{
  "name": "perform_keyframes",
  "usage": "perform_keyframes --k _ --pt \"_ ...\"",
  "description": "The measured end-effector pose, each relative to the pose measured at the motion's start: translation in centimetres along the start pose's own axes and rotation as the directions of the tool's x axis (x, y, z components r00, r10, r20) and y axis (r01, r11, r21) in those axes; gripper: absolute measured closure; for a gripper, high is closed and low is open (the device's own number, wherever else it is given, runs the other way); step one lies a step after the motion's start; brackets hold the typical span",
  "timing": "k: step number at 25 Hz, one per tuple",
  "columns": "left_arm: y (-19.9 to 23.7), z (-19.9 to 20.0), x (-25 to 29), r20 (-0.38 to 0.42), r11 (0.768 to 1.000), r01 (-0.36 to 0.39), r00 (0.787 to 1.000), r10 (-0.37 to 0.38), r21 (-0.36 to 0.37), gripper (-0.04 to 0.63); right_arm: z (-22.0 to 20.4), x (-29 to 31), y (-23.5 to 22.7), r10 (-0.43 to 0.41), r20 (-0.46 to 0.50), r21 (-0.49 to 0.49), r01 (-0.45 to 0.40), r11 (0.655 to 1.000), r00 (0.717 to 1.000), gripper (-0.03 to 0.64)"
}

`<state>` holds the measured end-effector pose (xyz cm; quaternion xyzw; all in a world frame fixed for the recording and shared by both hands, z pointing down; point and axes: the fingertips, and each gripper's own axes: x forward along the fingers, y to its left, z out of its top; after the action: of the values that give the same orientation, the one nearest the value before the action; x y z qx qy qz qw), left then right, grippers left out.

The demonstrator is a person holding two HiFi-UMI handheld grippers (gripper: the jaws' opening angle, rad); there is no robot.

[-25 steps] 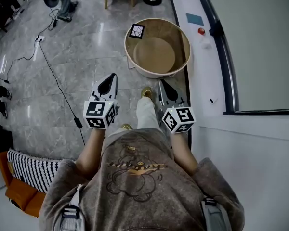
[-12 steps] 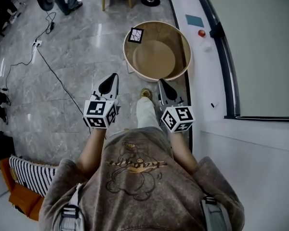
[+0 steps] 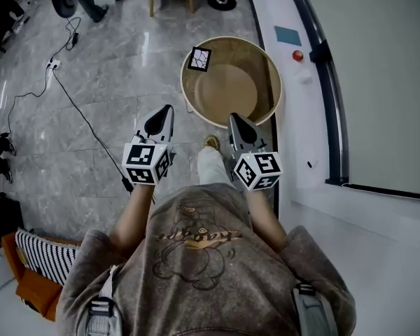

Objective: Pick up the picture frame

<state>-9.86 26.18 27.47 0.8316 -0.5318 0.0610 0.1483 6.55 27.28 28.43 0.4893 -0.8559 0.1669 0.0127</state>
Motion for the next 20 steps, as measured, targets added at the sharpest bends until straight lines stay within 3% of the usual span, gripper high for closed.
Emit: perform_keyframes --k 8,20 --pt "2.2 3.6 5.9 -0.004 1.000 -0.022 1.000 0.022 -0.013 0.577 3.8 6.3 -3.3 0.040 -0.014 -0.005 -0.040 0.999 0.999 0.597" --pt "3.4 8.1 17.6 0.021 0.997 -0.045 0.999 0.046 -0.063 0.577 8.8 14.4 -11.9 0.080 -0.029 -0.028 -0.081 0.996 0.996 0.597"
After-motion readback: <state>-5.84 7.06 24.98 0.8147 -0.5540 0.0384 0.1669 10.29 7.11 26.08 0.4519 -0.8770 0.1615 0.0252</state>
